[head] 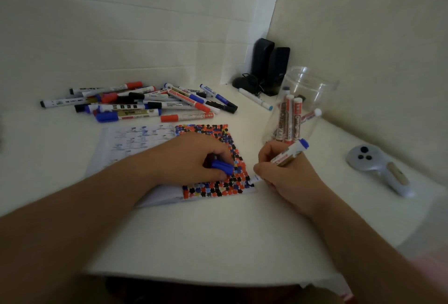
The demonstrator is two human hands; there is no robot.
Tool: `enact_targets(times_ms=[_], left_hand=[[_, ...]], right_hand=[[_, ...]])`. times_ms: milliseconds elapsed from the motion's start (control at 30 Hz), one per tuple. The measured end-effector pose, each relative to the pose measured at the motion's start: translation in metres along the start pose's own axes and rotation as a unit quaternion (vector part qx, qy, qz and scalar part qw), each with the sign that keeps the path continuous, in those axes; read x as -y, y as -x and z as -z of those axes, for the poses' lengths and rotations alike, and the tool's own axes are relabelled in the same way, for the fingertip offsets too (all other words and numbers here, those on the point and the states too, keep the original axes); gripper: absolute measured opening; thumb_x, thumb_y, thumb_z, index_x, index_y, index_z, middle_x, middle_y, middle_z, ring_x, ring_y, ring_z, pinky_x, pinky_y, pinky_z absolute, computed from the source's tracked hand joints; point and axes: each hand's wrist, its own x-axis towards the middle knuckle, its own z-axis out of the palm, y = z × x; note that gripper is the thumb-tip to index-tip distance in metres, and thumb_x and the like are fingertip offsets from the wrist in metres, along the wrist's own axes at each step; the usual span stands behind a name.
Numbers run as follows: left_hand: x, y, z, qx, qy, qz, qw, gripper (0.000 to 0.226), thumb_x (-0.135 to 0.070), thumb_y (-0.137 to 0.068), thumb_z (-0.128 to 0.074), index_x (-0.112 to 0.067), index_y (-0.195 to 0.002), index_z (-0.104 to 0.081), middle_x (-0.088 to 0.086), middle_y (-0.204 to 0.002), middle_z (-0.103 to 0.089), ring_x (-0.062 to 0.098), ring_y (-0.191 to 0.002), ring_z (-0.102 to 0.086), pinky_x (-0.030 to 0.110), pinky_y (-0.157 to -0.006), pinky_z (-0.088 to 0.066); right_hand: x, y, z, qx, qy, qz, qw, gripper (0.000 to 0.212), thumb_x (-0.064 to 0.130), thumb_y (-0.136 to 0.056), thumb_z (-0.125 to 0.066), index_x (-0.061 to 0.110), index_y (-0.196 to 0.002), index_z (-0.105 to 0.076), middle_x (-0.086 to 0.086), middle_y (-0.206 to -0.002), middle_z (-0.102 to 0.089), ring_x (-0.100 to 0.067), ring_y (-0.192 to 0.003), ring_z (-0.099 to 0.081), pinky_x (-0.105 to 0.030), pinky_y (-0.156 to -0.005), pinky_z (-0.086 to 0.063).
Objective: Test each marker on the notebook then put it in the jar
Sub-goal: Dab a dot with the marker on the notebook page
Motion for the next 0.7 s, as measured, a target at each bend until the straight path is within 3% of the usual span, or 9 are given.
enact_targets(times_ms=[100,400,567,700], left_hand=[[0.001,-0.001,-0.001,-0.005,0.006,-0.003,1.000,0.032,-0.047,-0.089,-0.074,-0.045,-0.120,-0.065,-0.032,-0.102,-0.059,-0.011,-0.097,-0.058,0.012,-0.083,-0.044],[0.002,-0.003,0.000,0.006,0.011,-0.006,1.000,0.032,-0.047,-0.090,-0.072,-0.044,-0.121,-0.065,-0.032,-0.102,-0.056,-0.008,-0.099,-0.058,0.018,-0.090,-0.047],[0.003,-0.002,-0.002,0.010,0.018,-0.004,1.000,0.032,-0.047,-0.090,-0.073,-0.044,-0.121,-0.065,-0.032,-0.103,-0.057,-0.008,-0.100,-0.058,0.017,-0.090,-0.047],[0.003,-0.002,-0.001,0.005,0.018,-0.008,1.000,0.031,-0.047,-0.090,-0.073,-0.044,-0.120,-0.065,-0.035,-0.101,-0.055,-0.009,-0.099,-0.058,0.017,-0.090,-0.047]], right_hand=[[-0.001,0.000,-0.001,0.004,0.039,-0.006,0.999,0.026,0.007,-0.084,-0.076,0.010,-0.069,-0.055,0.000,-0.059,-0.057,-0.010,-0.054,-0.050,-0.023,-0.051,-0.043],[-0.004,-0.003,0.000,-0.006,0.050,-0.036,0.998,0.030,0.008,-0.087,-0.076,0.008,-0.069,-0.051,-0.004,-0.056,-0.059,-0.010,-0.049,-0.053,-0.021,-0.051,-0.047],[-0.009,-0.005,-0.003,-0.005,0.084,-0.021,0.996,0.033,0.007,-0.085,-0.077,0.006,-0.067,-0.049,-0.023,-0.066,-0.059,-0.017,-0.053,-0.052,-0.032,-0.055,-0.047],[-0.010,-0.005,-0.003,-0.010,0.094,-0.013,0.995,0.034,0.006,-0.084,-0.076,0.005,-0.068,-0.046,-0.025,-0.068,-0.053,-0.016,-0.056,-0.050,-0.032,-0.057,-0.046]])
